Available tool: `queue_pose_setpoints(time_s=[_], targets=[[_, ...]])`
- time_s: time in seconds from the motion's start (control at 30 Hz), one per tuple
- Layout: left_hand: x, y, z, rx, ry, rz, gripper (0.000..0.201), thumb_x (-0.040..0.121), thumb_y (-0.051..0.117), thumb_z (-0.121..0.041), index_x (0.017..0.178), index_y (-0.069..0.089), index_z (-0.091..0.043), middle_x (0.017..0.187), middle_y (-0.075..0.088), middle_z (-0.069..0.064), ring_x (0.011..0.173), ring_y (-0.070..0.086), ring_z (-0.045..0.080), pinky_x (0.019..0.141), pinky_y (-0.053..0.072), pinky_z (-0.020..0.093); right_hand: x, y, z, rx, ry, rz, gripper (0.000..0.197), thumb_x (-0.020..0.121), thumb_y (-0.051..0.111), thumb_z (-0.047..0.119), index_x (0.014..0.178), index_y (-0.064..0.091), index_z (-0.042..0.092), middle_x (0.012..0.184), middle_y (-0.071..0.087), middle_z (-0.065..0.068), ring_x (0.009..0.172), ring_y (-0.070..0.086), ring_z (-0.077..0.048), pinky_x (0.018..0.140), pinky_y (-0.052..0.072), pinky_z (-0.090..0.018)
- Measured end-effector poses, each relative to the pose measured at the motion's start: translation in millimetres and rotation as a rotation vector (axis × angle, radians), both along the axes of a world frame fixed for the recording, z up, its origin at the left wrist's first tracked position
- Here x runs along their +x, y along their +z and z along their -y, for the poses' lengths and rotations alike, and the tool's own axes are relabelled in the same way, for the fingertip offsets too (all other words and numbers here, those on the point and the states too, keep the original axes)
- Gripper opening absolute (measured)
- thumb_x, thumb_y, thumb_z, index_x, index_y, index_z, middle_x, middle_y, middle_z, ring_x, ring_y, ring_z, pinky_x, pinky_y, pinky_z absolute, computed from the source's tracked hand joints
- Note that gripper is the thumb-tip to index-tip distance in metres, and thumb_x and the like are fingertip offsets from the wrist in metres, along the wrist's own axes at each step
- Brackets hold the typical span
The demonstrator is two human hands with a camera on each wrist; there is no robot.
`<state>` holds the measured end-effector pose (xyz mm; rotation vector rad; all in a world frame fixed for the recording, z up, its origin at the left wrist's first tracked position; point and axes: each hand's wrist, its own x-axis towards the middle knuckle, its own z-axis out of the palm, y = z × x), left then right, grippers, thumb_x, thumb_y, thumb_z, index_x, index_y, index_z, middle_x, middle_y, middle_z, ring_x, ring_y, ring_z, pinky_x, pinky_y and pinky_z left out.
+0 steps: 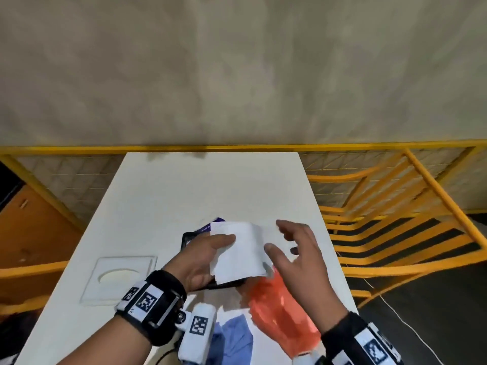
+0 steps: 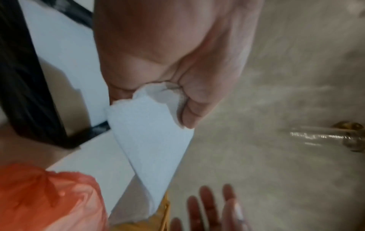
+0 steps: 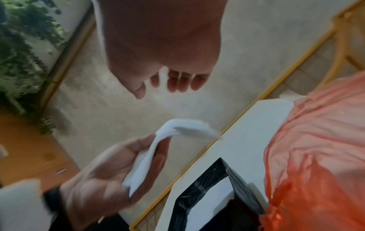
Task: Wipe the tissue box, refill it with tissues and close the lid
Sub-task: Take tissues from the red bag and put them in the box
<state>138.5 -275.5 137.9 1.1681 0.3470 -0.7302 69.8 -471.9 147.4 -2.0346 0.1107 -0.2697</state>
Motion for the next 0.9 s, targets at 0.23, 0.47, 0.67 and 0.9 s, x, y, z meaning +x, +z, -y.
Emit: queue_pose_setpoints(time_s=[0.23,0.47,0.67,0.9], targets=[[3,-2,-57,0.008,-0.028,0.014,0.036,0.095,0.062,-0.011,0.129,0.061,0.002,0.124,0.068,0.024,0.111,0.068,0.038,0.090,0.058,0.046,47,-44,-17,0.981,0.131,-0.748,0.069,0.080,0.079,0.025,0.136,0.046,0.003,0.123,0.061,-0.024,0.095,0.064,-0.035,0.067,0.055,-0.044],[17,-19,-85,0.228,-0.073,0.104,0.025,0.096,0.062,-0.004,0.121,0.066,-0.002,0.110,0.075,0.014,0.100,0.073,0.031,0.080,0.060,0.038,68,-58,-52,0.741,0.063,-0.679,0.026,0.085,0.055,-0.010,0.110,0.063,-0.007,0.104,0.070,-0.027,0.099,0.066,-0.046,0.087,0.051,-0.057],[36,-49,-88,0.749,-0.163,0.352,0.036,0.080,0.067,-0.003,0.113,0.059,-0.016,0.097,0.069,0.004,0.087,0.068,0.022,0.073,0.060,0.040,89,-68,-64,0.279,0.011,-0.627,0.032,0.062,0.056,0.000,0.088,0.068,0.012,0.088,0.074,-0.011,0.086,0.071,-0.034,0.072,0.058,-0.043],[44,-76,-81,1.190,-0.542,0.656,0.044,0.079,0.061,-0.017,0.121,0.050,-0.020,0.103,0.060,0.004,0.095,0.062,0.027,0.077,0.055,0.038,95,-75,-66,-0.136,0.157,-0.605,0.037,0.074,0.064,0.008,0.108,0.059,0.021,0.096,0.061,0.005,0.091,0.061,-0.017,0.067,0.048,-0.022]])
